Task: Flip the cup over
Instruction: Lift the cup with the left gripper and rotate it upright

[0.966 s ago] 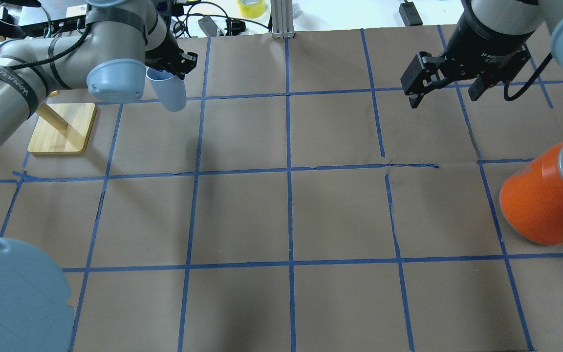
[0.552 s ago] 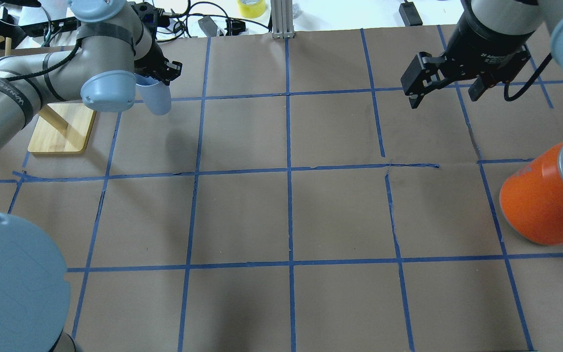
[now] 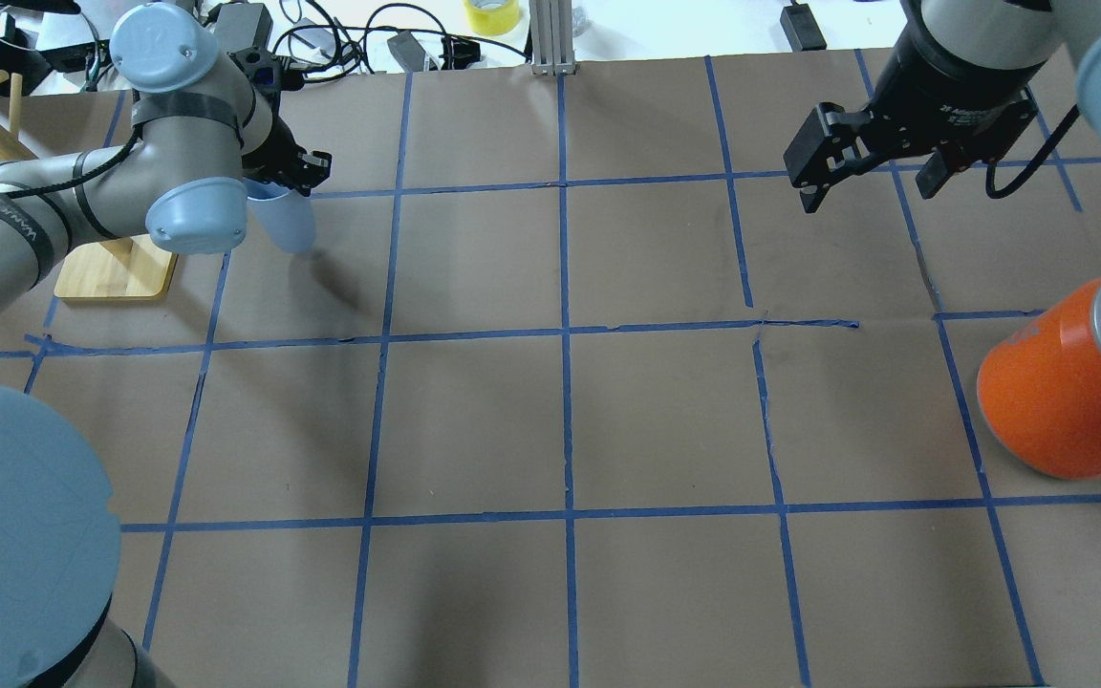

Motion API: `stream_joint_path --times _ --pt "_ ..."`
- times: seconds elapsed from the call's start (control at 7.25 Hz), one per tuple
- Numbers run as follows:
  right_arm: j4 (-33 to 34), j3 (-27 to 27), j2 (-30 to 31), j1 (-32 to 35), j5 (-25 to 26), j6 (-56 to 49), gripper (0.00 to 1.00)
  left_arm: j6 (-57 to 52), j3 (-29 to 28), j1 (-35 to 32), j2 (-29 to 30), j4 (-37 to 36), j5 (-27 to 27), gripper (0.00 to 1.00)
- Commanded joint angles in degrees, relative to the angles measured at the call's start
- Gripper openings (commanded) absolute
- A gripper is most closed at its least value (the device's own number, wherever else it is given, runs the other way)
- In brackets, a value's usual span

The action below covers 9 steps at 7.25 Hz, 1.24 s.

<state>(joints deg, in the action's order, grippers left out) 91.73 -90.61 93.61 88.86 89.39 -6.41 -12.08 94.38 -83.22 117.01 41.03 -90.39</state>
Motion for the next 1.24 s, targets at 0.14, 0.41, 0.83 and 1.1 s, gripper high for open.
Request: stream_joint_path --times 0.14,0.41,0.83,1.1 --pt "0.0 0.0 0.0 0.0 0.0 0.0 1.00 0.3 1.8 0.1 0.0 -0.5 0.0 0.00" --pt "-0.1 0.0 0.0 0.0 0.0 0.0 1.00 -0.5 1.8 0.1 -0.2 -0.4 -0.5 0.07" --pt "0.0 0.0 0.0 0.0 0.0 0.0 1.00 -0.6 2.7 0.0 -0.9 0.4 -0.2 0.97" --pt "0.0 0.0 -0.1 0.0 -0.1 0.0 1.00 -0.4 2.4 -0.2 -2.5 3.9 -0.8 1.00"
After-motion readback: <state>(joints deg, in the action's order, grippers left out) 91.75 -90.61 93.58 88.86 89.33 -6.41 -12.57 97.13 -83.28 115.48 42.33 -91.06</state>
